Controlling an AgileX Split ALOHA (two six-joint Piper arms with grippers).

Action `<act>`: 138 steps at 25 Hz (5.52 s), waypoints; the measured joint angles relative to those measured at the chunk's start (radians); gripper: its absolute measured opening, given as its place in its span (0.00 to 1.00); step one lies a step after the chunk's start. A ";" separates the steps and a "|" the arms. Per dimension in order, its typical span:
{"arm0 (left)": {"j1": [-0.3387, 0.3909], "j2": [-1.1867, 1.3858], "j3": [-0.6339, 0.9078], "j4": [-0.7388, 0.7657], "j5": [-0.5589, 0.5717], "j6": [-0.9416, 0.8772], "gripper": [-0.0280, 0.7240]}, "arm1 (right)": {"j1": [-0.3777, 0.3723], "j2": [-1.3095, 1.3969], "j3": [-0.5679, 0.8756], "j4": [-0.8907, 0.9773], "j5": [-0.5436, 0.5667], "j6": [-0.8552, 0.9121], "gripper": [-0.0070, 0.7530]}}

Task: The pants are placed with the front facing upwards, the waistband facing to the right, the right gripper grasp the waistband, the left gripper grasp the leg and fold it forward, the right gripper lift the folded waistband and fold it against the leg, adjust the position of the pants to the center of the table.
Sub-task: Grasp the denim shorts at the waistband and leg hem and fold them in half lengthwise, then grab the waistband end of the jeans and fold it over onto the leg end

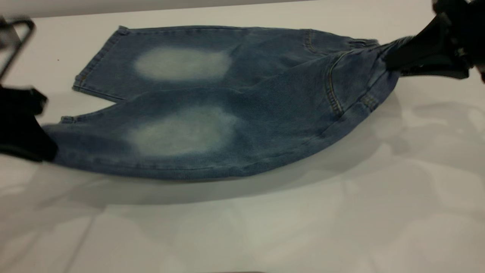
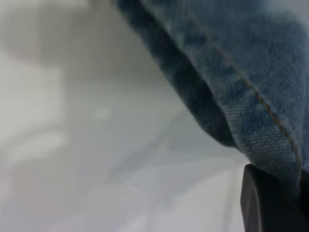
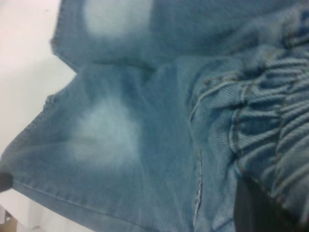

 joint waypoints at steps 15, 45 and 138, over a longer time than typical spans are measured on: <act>-0.063 -0.433 0.017 0.015 0.073 -0.049 0.11 | 0.000 -0.221 0.192 0.061 -0.057 0.008 0.06; -0.136 0.434 -0.761 0.015 0.043 0.079 0.11 | 0.000 0.096 -0.187 0.118 -0.350 0.003 0.06; -0.166 0.606 -1.148 0.134 0.441 -0.025 0.82 | -0.247 0.432 -0.302 0.135 0.025 0.112 0.66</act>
